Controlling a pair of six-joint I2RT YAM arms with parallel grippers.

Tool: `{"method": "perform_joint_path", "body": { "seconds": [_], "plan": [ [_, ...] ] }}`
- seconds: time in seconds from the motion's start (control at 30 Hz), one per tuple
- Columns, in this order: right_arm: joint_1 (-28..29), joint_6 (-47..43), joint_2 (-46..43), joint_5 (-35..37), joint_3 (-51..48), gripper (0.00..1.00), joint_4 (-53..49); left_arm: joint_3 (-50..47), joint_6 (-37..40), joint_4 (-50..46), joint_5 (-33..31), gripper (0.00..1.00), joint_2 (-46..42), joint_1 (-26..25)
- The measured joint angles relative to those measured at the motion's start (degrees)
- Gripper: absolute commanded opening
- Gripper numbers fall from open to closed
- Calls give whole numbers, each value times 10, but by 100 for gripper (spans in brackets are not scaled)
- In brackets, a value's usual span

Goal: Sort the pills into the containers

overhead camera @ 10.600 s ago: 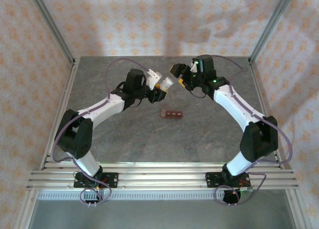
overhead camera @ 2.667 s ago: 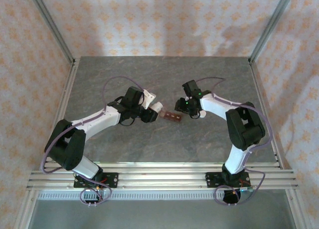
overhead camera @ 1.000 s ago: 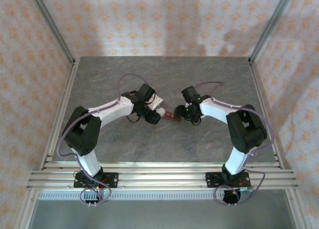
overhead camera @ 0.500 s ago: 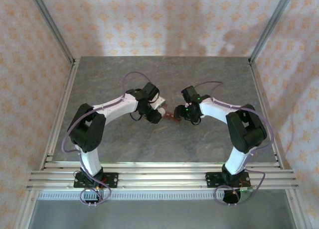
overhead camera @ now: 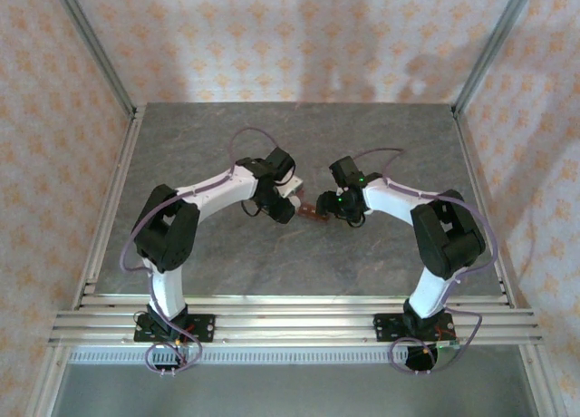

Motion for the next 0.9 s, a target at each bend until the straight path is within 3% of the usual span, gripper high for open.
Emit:
{"method": "perform_joint_path", "body": {
  "seconds": [0.9],
  "plan": [
    [0, 0, 0, 0, 0, 72, 1, 69, 5, -70, -49, 0, 47, -11]
  ]
}}
